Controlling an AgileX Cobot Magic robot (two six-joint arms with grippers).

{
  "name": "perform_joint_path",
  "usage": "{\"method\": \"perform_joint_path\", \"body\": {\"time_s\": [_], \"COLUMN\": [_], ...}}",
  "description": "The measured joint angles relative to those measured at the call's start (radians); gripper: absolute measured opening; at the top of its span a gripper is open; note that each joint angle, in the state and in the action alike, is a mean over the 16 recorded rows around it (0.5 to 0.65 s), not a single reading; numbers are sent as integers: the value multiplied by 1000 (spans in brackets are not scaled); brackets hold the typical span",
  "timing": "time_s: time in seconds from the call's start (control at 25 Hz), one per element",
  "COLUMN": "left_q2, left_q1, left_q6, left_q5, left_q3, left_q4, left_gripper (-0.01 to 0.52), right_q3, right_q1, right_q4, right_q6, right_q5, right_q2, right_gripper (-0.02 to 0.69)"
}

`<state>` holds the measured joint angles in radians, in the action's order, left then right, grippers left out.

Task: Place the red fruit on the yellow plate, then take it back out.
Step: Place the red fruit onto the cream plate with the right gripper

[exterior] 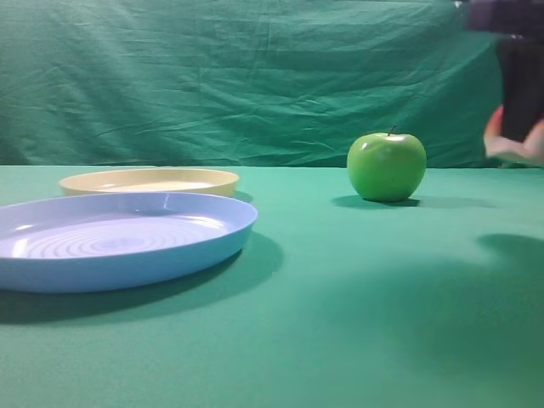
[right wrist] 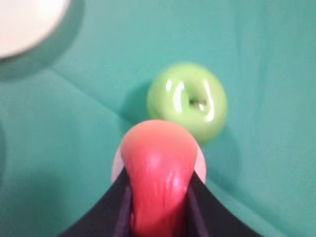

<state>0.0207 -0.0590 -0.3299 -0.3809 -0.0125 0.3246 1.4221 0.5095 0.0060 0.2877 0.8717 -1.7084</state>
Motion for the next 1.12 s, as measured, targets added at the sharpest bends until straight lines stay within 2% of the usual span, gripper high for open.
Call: {"method": "perform_joint_path", "body": {"time_s": [0.56, 1.0, 1.12], "left_q2": [0, 0, 0], "left_q1": [0, 0, 0], "left_q6": [0, 0, 0], "left_q5": [0, 0, 0], "left_q3": [0, 0, 0], "left_q4": [0, 0, 0], "left_gripper": [0, 0, 0], "right_q3": [504, 618, 622], "right_q1": [213, 246, 246], "right_q4": [37, 81, 91], "right_q6": [100, 126, 128], "right_q5": [14, -124, -161], "right_q2": [-405, -627, -653], "right_gripper": [169, 169, 189]}}
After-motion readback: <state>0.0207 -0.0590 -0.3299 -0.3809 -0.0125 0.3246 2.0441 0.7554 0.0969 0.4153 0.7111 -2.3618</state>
